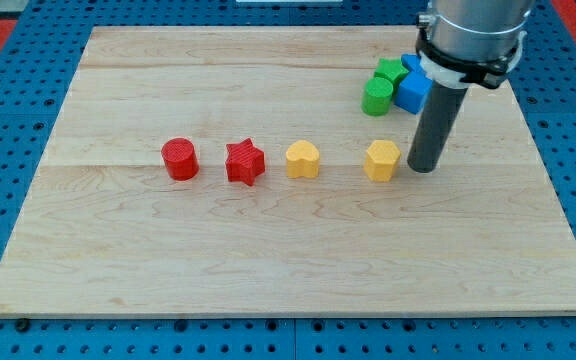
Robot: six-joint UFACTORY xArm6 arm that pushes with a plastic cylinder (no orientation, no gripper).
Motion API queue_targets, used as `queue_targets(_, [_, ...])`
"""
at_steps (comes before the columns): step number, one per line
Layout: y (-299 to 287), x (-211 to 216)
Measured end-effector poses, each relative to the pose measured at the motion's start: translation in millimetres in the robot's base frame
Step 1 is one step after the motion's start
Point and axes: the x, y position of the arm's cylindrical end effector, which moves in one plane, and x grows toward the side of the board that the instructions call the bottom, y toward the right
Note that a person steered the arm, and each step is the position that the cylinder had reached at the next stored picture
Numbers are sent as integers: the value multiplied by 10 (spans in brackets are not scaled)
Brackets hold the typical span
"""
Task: Slide green circle towards center left
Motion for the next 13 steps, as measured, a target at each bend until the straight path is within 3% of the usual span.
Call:
queue_targets(4, [-247,-2])
queue_targets(8, [-88,-16])
queue_targets(10, [182,-613])
queue_targets(13, [158,-1001])
